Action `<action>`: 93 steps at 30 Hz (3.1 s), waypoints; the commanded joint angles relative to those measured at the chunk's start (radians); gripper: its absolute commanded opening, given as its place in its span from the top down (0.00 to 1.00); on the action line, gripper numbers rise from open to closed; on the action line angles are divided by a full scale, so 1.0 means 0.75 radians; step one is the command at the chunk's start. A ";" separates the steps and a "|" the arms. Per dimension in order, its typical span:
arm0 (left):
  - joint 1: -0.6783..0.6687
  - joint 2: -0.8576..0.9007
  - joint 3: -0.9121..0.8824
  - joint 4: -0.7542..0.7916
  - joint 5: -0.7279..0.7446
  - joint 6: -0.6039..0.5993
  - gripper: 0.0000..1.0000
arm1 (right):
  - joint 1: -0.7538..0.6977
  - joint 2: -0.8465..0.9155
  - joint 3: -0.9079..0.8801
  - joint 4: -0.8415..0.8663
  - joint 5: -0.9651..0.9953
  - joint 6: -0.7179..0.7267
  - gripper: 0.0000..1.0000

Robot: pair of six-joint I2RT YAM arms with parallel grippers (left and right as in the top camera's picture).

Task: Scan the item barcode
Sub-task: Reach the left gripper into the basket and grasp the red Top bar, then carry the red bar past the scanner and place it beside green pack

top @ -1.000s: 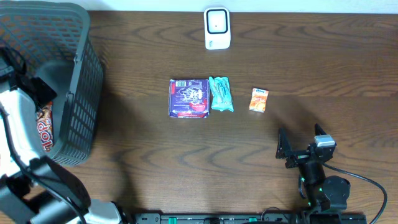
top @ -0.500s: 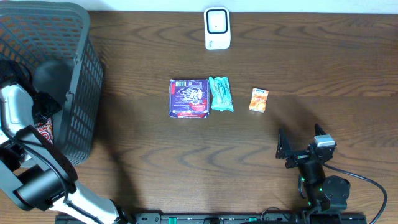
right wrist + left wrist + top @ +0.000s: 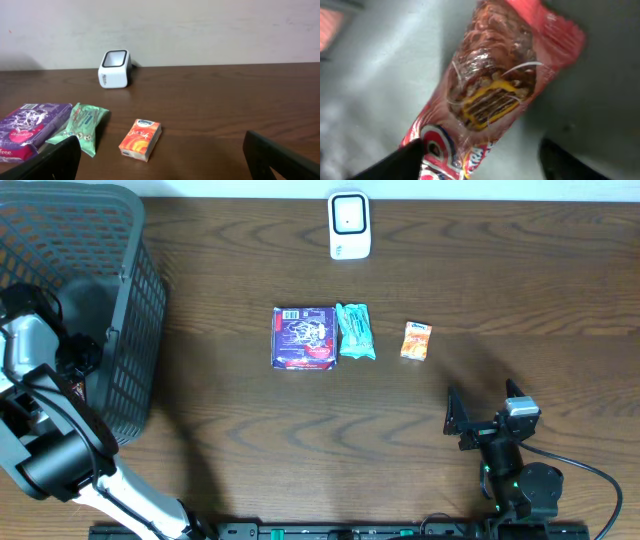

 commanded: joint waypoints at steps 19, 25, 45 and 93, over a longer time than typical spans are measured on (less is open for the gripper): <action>0.002 -0.251 0.188 -0.205 0.520 0.055 0.93 | -0.009 -0.007 -0.002 -0.006 0.010 0.012 0.01; -0.002 -0.663 0.206 0.000 0.752 -0.160 0.93 | -0.009 -0.007 -0.002 -0.006 0.010 0.012 0.01; -1.256 -0.690 0.185 0.216 0.458 -0.452 0.93 | -0.009 -0.007 -0.002 -0.006 0.010 0.012 0.01; -1.260 -0.866 0.186 -0.222 0.393 -0.389 0.02 | -0.009 -0.007 -0.002 -0.006 0.010 0.012 0.01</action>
